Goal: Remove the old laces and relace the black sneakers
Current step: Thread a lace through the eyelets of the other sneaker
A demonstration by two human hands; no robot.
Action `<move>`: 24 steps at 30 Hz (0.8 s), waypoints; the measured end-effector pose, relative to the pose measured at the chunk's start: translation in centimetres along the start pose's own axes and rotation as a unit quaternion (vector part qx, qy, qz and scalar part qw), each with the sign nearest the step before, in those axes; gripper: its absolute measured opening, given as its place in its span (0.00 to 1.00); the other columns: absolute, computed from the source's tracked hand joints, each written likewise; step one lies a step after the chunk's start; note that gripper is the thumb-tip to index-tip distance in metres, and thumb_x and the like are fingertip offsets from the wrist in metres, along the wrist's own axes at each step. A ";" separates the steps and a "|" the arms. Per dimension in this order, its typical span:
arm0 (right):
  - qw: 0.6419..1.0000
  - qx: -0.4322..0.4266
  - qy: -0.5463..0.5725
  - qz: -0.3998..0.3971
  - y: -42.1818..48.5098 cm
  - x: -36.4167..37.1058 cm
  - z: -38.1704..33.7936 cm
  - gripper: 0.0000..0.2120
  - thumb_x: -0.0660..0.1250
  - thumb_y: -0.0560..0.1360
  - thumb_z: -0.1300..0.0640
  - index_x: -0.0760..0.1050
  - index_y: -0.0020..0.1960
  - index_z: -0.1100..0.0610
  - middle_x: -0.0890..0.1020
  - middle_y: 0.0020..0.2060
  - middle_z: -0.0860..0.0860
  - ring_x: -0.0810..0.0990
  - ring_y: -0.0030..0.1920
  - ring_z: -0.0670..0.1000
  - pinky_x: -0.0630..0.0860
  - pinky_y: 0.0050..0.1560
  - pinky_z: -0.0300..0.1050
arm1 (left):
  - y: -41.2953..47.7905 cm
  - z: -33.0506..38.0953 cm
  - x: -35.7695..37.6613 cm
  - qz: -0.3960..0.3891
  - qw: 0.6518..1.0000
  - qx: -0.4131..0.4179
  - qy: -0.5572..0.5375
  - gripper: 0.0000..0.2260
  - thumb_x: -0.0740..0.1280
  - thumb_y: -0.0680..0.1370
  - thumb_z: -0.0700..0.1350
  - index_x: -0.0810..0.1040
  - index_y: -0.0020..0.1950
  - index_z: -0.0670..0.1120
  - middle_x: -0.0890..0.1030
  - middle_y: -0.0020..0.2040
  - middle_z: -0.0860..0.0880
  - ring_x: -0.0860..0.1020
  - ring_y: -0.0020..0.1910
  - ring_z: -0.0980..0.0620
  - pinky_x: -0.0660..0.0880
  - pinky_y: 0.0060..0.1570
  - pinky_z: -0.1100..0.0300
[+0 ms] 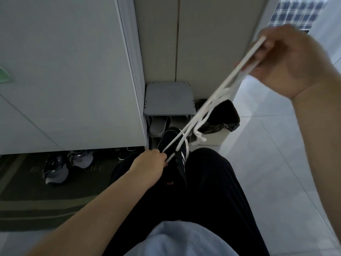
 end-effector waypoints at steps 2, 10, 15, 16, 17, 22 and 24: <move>0.998 -0.007 -0.024 0.055 -0.3 -1.6 -0.9 0.20 0.58 0.77 0.58 0.74 0.28 0.52 0.67 0.22 0.46 0.67 0.28 0.47 0.76 0.44 0.42 | 0.0 0.0 -0.1 0.005 1.000 0.003 -0.005 0.13 0.56 0.81 0.50 0.74 0.54 0.42 0.74 0.52 0.45 0.73 0.52 0.46 0.65 0.44 0.59; 0.940 0.130 -0.285 -0.138 -0.6 6.1 7.5 0.09 0.62 0.75 0.51 0.75 0.44 0.55 0.74 0.28 0.45 0.71 0.30 0.46 0.71 0.39 0.42 | -0.6 1.1 -2.4 0.061 0.997 0.028 -0.030 0.13 0.55 0.81 0.48 0.76 0.53 0.42 0.73 0.55 0.44 0.69 0.56 0.46 0.65 0.52 0.57; 0.765 0.197 -0.581 -0.197 -0.3 7.6 16.6 0.15 0.54 0.81 0.48 0.70 0.45 0.58 0.75 0.40 0.51 0.72 0.38 0.48 0.66 0.38 0.42 | -3.2 3.6 -0.7 -0.027 0.991 0.124 0.039 0.25 0.43 0.79 0.55 0.73 0.62 0.45 0.69 0.62 0.46 0.64 0.63 0.44 0.64 0.58 0.53; 0.764 0.199 -0.583 -0.193 -0.2 7.6 17.5 0.15 0.57 0.80 0.47 0.68 0.42 0.58 0.72 0.36 0.51 0.69 0.35 0.48 0.64 0.35 0.42 | -4.3 3.9 -0.4 -0.030 0.991 0.128 0.024 0.25 0.42 0.79 0.55 0.73 0.62 0.46 0.66 0.64 0.48 0.61 0.66 0.45 0.61 0.62 0.54; 0.767 0.204 -0.577 -0.190 -0.1 7.4 18.2 0.14 0.59 0.79 0.48 0.65 0.41 0.57 0.70 0.35 0.51 0.67 0.34 0.48 0.63 0.35 0.43 | -5.3 4.0 -0.6 -0.015 0.990 0.136 0.011 0.22 0.46 0.80 0.55 0.74 0.60 0.47 0.63 0.67 0.51 0.58 0.68 0.49 0.58 0.66 0.55; 0.764 0.213 -0.574 -0.202 0.6 5.7 20.1 0.05 0.61 0.75 0.59 0.65 0.42 0.55 0.69 0.38 0.51 0.67 0.37 0.50 0.64 0.38 0.45 | -9.5 5.6 -3.4 -0.049 0.941 0.198 -0.270 0.12 0.57 0.80 0.51 0.79 0.51 0.50 0.75 0.62 0.58 0.58 0.62 0.79 0.48 0.68 0.74; 0.775 0.190 -0.573 -0.188 1.0 5.2 19.7 0.09 0.60 0.74 0.64 0.64 0.39 0.54 0.70 0.39 0.51 0.69 0.40 0.51 0.65 0.39 0.44 | -9.2 4.1 -4.2 -0.072 0.907 0.127 -0.395 0.12 0.57 0.81 0.48 0.76 0.41 0.55 0.82 0.44 0.56 0.75 0.49 0.70 0.67 0.59 0.70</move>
Point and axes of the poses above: each hand's wrist, its own y-axis towards the middle knuckle, its own x-axis out of the palm, z = x × y, the point moved 6 cm from there along y, towards the middle knuckle
